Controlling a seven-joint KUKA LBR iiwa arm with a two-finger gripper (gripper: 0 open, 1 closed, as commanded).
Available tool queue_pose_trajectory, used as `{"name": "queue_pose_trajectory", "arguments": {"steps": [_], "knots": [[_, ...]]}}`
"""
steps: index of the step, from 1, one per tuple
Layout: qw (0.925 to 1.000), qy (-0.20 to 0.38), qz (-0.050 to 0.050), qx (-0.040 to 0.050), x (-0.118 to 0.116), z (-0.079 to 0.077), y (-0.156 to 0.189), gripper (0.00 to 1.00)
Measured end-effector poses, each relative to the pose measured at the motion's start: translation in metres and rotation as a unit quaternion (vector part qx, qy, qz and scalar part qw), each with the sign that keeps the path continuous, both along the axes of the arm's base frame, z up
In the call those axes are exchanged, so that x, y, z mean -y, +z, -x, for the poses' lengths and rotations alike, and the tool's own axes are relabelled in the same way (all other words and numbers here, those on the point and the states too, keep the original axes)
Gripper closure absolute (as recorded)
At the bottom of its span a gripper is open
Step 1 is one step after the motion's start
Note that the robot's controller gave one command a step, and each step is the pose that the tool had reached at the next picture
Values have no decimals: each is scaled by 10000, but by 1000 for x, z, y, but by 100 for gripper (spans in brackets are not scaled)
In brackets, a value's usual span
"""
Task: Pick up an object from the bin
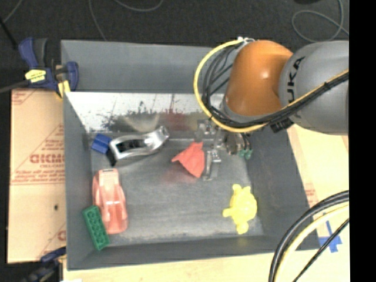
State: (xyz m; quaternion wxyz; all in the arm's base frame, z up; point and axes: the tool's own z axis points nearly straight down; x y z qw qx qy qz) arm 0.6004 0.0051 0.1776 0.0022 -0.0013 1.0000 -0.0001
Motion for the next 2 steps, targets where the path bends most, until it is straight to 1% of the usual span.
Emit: {"name": "queue_pose_trajectory", "arguments": {"steps": [1,2], "knots": [[9998,216,6,-3,-21,-15,-9,0],[9994,-338,-8,15,-19,-10,-45,0]]}}
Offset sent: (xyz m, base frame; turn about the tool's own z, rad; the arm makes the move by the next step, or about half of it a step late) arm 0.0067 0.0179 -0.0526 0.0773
